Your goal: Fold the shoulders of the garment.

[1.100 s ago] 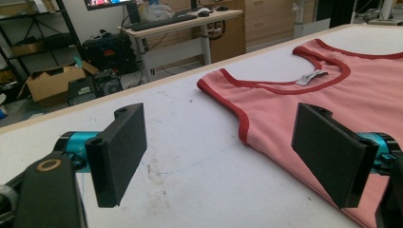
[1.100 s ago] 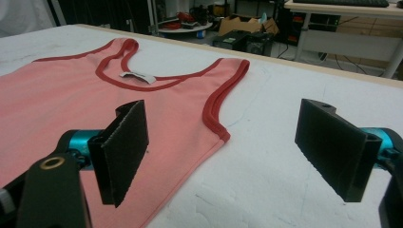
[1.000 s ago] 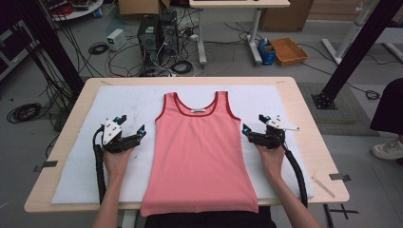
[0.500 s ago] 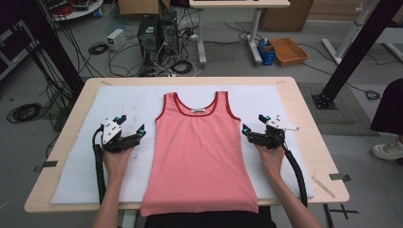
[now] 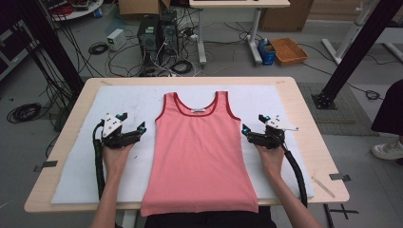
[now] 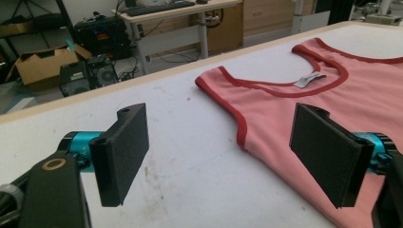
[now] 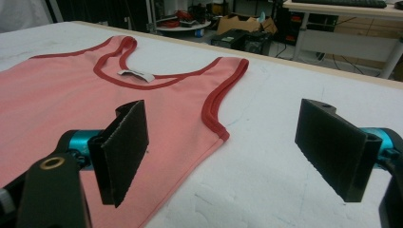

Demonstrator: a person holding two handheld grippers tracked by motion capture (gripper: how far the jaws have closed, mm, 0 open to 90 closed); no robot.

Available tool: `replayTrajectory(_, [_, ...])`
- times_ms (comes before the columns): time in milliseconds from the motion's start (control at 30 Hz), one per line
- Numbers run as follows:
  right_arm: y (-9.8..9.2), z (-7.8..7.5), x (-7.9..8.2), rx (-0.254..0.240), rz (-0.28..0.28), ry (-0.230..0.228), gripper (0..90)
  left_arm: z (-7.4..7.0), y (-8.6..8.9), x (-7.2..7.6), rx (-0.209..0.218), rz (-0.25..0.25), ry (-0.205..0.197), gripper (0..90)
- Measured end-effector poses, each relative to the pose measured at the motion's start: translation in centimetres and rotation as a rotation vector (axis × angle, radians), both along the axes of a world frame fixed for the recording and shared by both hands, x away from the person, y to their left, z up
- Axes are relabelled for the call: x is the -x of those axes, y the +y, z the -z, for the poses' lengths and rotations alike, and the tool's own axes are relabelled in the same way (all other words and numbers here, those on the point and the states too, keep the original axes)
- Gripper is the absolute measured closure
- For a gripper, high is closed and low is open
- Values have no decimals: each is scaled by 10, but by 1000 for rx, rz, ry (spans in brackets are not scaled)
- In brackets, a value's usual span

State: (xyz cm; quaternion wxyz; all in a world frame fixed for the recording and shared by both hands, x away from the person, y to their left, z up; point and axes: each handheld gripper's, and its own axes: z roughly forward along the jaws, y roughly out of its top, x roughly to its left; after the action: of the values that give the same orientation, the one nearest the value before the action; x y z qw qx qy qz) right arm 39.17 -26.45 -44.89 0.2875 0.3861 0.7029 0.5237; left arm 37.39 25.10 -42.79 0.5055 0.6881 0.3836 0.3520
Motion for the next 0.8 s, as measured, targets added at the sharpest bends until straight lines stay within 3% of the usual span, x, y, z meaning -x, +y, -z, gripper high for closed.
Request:
replayTrajectory(167, [0, 0, 0, 2, -1, 3, 180, -12, -6, -7, -39, 29, 22, 209])
replayTrajectory(267, [0, 0, 0, 2, -1, 2, 181, -17, -11, -13, -21, 72, 51, 209])
replayTrajectory(533, [1, 0, 0, 6, 1, 2, 180, -36, -31, -29, -55, 161, 102, 213])
replayTrajectory(800, [1, 0, 0, 8, 1, 3, 181, -58, -51, -62, -63, 234, 171, 213])
